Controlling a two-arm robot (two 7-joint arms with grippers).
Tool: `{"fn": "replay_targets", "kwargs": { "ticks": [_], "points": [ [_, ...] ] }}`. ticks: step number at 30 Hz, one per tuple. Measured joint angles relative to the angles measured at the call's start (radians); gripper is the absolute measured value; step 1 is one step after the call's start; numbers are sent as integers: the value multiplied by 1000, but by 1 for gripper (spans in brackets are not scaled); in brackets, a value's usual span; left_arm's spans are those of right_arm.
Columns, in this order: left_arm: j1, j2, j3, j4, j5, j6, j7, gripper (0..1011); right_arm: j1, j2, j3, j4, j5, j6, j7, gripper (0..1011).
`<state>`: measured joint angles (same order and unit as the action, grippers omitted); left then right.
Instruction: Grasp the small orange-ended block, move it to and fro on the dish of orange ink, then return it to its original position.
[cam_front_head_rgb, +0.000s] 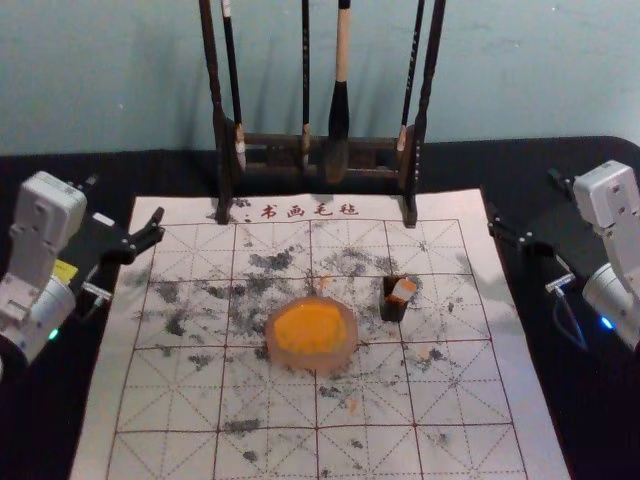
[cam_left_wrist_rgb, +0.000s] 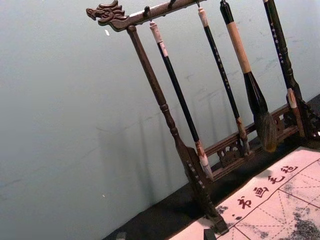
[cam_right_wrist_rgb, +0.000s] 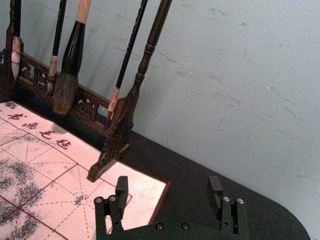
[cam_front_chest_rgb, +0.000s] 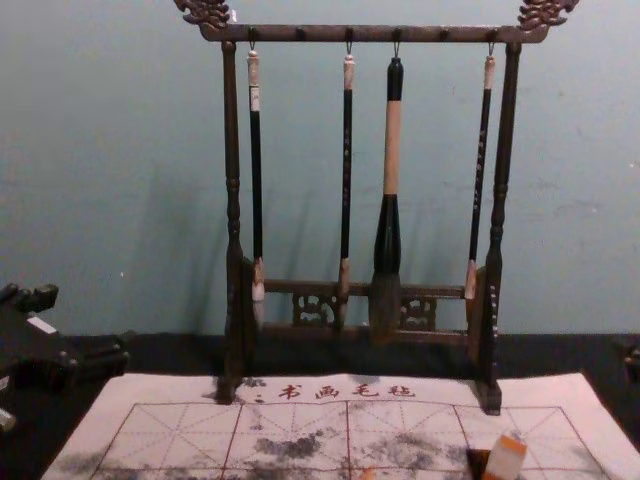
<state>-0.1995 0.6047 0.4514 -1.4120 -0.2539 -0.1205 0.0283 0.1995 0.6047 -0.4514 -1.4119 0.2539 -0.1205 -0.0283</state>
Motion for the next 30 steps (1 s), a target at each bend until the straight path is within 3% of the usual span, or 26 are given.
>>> {"fn": "replay_targets", "kwargs": {
  "ticks": [30],
  "points": [
    [0, 0, 0, 0, 0, 0, 0, 1001, 0, 0, 0, 0, 0, 0, 0, 1002]
  ]
}}
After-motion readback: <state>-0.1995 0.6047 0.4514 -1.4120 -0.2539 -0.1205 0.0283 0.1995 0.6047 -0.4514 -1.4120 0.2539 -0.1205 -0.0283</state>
